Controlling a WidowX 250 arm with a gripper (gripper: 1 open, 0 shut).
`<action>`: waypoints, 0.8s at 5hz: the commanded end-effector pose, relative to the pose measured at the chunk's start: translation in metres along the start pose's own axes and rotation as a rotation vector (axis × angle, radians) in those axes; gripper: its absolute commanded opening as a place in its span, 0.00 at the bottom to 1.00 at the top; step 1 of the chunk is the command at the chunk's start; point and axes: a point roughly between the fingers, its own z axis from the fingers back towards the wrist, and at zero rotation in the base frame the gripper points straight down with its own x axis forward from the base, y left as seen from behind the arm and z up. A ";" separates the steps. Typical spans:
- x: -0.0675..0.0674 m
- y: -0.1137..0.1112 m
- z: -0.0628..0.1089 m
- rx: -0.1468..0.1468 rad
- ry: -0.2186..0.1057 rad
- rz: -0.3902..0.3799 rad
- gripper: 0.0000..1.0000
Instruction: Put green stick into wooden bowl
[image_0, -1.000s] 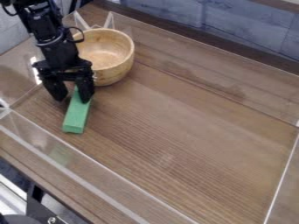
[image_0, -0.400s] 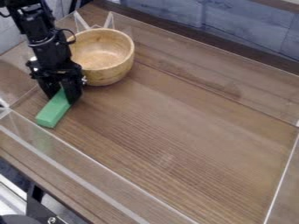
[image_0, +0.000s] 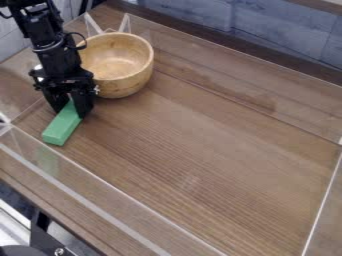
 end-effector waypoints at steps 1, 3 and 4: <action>0.007 0.006 0.014 0.013 -0.016 0.019 0.00; 0.008 0.019 0.023 0.007 -0.014 0.102 0.00; 0.002 0.012 0.027 0.002 -0.016 0.145 0.00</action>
